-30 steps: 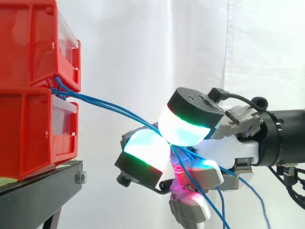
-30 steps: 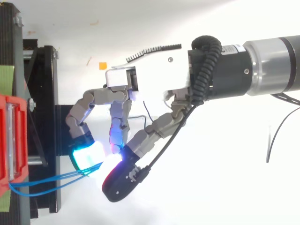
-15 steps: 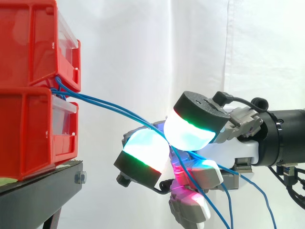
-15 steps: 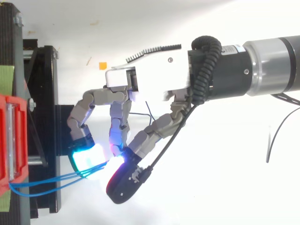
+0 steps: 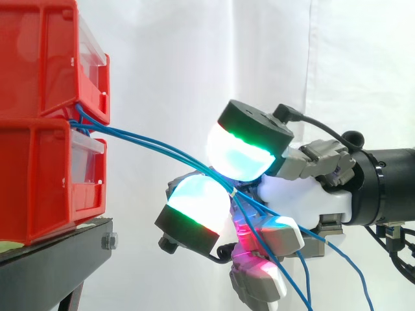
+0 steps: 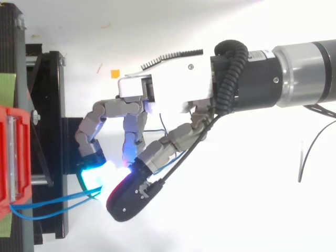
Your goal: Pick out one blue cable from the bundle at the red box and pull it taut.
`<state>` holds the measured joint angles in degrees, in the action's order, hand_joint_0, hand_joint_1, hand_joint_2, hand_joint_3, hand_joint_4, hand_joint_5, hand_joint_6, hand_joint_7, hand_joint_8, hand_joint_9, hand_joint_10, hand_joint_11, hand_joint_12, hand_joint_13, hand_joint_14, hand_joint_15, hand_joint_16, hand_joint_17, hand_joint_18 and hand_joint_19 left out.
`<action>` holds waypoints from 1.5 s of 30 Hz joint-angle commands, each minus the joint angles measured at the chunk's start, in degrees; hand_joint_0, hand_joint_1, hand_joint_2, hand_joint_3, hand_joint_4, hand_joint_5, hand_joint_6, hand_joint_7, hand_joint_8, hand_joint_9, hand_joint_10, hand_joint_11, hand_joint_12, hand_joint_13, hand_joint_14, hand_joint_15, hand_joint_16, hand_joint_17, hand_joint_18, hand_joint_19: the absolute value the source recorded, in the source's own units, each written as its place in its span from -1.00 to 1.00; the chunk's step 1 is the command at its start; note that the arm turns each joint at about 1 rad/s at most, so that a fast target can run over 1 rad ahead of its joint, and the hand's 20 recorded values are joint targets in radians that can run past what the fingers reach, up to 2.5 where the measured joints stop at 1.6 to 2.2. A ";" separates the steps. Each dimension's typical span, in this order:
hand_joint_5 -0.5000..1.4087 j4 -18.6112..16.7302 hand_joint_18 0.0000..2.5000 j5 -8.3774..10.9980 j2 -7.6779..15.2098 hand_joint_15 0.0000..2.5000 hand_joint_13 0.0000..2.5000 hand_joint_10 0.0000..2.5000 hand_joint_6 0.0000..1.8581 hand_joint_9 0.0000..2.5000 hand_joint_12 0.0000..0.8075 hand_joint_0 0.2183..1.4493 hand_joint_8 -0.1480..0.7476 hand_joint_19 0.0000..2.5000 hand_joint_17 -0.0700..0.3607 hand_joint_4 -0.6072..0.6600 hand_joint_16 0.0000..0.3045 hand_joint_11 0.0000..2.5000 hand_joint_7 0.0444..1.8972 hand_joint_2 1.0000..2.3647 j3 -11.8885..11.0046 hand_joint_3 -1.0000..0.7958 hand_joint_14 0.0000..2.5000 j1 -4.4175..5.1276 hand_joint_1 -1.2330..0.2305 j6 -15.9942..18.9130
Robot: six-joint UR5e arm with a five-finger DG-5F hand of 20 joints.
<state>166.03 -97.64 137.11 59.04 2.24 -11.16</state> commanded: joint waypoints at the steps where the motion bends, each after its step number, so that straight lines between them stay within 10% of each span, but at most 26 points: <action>1: -0.60 0.00 -0.21 0.00 0.00 -0.47 0.00 -0.98 -0.05 0.13 0.04 -0.36 0.09 -0.36 -0.15 0.10 -0.67 -0.34 -0.03 -1.00 0.02 -0.44 -0.98 -0.04 -0.06 -0.01; 14: -0.59 0.09 -0.19 0.00 0.00 -0.46 0.01 -0.98 -0.04 0.14 0.04 -0.32 0.10 -0.36 -0.15 0.03 -0.67 -0.33 0.06 -0.97 -0.24 -0.14 -0.98 -0.04 -0.35 -0.01; 28: -0.58 0.26 -0.18 0.08 0.00 -0.46 0.03 -0.98 -0.08 0.19 0.06 -0.38 0.12 -0.36 -0.14 0.08 -0.67 -0.36 0.00 -1.00 -0.33 -0.44 -0.98 -0.04 -0.11 -0.01; 45: -0.58 0.26 -0.18 0.08 0.00 -0.46 0.04 -0.98 -0.09 0.20 0.06 -0.34 0.12 -0.35 -0.14 0.05 -0.67 -0.36 0.00 -0.98 -0.33 -0.27 -0.98 0.05 -0.17 -0.01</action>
<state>166.34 -97.56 137.11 58.71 2.22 -11.16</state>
